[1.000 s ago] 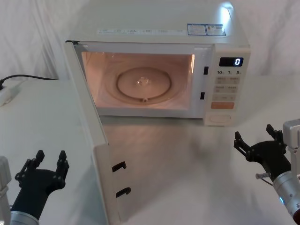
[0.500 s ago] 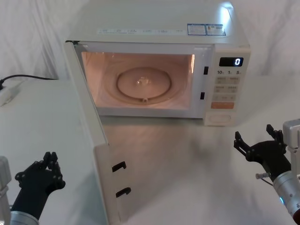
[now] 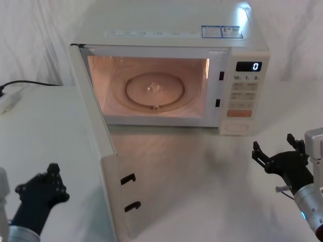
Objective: Press the button to open the microwave door with one hand; close the microwave door with the other hand.
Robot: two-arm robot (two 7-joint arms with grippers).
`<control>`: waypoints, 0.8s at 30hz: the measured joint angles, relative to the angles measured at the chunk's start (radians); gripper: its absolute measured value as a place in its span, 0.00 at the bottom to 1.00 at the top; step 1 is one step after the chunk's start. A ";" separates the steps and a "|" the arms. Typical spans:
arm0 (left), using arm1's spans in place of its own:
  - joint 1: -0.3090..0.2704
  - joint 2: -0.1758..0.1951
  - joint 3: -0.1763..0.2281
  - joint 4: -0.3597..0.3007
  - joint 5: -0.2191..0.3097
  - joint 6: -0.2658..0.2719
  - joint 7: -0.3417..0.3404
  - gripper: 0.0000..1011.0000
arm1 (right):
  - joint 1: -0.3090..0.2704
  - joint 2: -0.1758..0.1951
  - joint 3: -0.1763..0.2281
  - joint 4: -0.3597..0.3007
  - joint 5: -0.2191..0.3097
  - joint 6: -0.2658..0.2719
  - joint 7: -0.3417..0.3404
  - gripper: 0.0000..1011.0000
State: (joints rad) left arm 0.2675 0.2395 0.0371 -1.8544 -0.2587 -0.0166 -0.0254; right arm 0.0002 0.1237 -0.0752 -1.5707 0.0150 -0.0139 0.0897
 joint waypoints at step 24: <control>0.024 0.004 -0.117 -0.146 -0.212 0.149 -0.138 0.00 | 0.000 0.000 0.000 0.000 0.000 0.000 0.000 0.99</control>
State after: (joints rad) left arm 0.2918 0.2434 -0.0797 -2.0000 -0.4707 0.1320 -0.1630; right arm 0.0002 0.1237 -0.0752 -1.5708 0.0150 -0.0139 0.0897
